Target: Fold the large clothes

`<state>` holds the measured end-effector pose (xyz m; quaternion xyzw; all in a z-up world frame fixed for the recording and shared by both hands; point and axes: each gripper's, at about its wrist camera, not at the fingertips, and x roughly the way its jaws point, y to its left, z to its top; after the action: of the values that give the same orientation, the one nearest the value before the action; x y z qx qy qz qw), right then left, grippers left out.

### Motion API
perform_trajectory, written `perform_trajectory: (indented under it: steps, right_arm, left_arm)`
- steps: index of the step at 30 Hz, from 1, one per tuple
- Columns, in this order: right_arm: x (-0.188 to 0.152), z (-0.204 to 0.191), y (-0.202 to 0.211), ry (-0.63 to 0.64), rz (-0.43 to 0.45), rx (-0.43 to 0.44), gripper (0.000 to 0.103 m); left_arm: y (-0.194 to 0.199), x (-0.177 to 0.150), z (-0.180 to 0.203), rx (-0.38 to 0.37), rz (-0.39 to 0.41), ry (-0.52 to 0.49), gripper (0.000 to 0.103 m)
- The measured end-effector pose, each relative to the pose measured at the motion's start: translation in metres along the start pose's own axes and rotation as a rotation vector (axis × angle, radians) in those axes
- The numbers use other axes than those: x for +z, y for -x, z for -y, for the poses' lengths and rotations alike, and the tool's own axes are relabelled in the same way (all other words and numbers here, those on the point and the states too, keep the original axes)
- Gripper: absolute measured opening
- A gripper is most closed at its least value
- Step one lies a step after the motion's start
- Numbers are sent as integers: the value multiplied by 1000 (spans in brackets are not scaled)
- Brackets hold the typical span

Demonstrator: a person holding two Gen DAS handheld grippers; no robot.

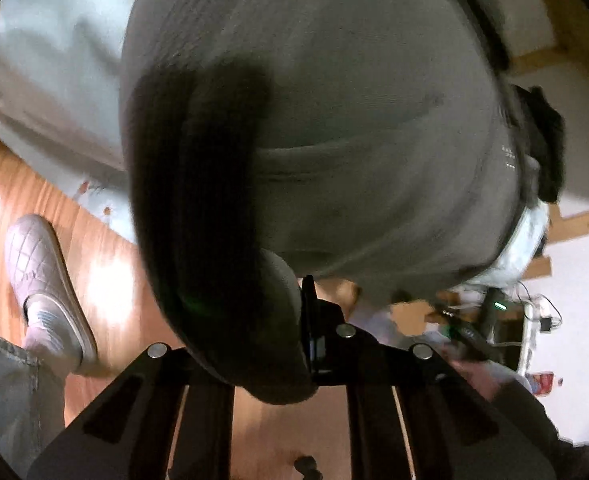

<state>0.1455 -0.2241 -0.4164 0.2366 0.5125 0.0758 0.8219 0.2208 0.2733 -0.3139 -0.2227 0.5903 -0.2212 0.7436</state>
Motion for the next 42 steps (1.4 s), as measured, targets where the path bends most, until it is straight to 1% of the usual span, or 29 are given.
perform_trajectory:
  steps: [2, 3, 6, 7, 8, 9, 10, 11, 12, 13, 14, 15, 16, 18, 20, 22, 25, 26, 28, 29, 30, 31, 33, 34, 35, 37, 39, 40, 42]
  right_arm:
    - [-2, 1, -11, 2, -9, 24, 99]
    - [-4, 1, -17, 1, -6, 54, 98]
    - [-1, 3, -24, -17, 14, 98, 96]
    - [0, 4, -26, -35, 26, 144, 91]
    - [1, 6, -27, -47, 19, 186, 85]
    - [2, 8, -32, -76, -26, 268, 70]
    - [3, 8, -35, -93, -66, 292, 62]
    - [3, 7, -37, -102, -116, 303, 57]
    - [3, 6, -38, -105, -163, 316, 42]
    - [3, 4, -35, -101, -203, 355, 35]
    - [2, 2, -30, -98, -204, 394, 35]
    - [2, 1, -22, -103, -199, 462, 32]
    - [2, 2, -12, -141, -170, 573, 26]
    - [2, 0, 6, -179, -137, 690, 23]
    - [7, -9, 20, -170, -121, 749, 18]
    - [16, -27, 45, -136, -74, 821, 17]
    - [29, -57, 95, -63, 30, 913, 17]
    - [36, -61, 113, -43, 64, 940, 17]
    - [39, -67, 152, -18, 148, 998, 17]
    - [40, -66, 169, -17, 188, 1009, 17]
    - [42, -60, 189, -35, 248, 1027, 17]
    - [45, -45, 206, -67, 304, 1047, 17]
    - [39, -31, 219, -145, 391, 1076, 17]
    - [38, -24, 222, -183, 423, 1072, 17]
    - [38, -18, 225, -205, 440, 1063, 17]
    - [39, -23, 229, -216, 451, 1056, 17]
    - [40, -29, 231, -207, 452, 1080, 17]
    - [43, -33, 232, -198, 455, 1094, 17]
    - [42, -37, 235, -202, 466, 1100, 17]
  left_arm:
    - [17, -6, 11, -19, -3, -24, 10]
    - [24, -9, 17, -28, -6, -35, 10]
    - [46, -15, 29, -44, -18, -70, 10]
    - [55, -17, 34, -43, -21, -88, 10]
    - [59, -16, 37, -38, -24, -97, 10]
    - [63, -13, 39, -31, -27, -105, 10]
    - [67, -13, 38, -26, -28, -107, 10]
    - [71, -11, 38, -22, -30, -108, 10]
    - [71, -8, 39, -13, -31, -110, 10]
    - [71, -9, 39, -2, -33, -112, 10]
    - [70, -10, 39, 8, -35, -112, 10]
    - [70, -12, 39, 14, -35, -109, 10]
    - [67, -12, 42, 15, -33, -105, 10]
    - [67, -15, 44, 0, -24, -102, 10]
    - [69, -15, 48, -11, -12, -109, 10]
    - [77, -16, 50, -26, 4, -115, 10]
    - [94, -16, 59, -63, 52, -135, 10]
    - [99, -15, 60, -72, 65, -138, 10]
    - [115, -16, 66, -105, 112, -155, 10]
    - [122, -16, 67, -122, 134, -161, 10]
    - [128, -15, 68, -134, 149, -164, 10]
    - [134, -15, 69, -149, 167, -169, 10]
    - [143, -12, 68, -171, 198, -170, 10]
    - [145, -11, 66, -180, 203, -164, 10]
    - [147, -10, 65, -194, 213, -153, 10]
    - [151, -10, 65, -224, 232, -143, 10]
    - [157, -13, 69, -267, 260, -162, 10]
    - [160, -14, 72, -270, 265, -177, 10]
    - [162, -13, 74, -245, 270, -198, 10]
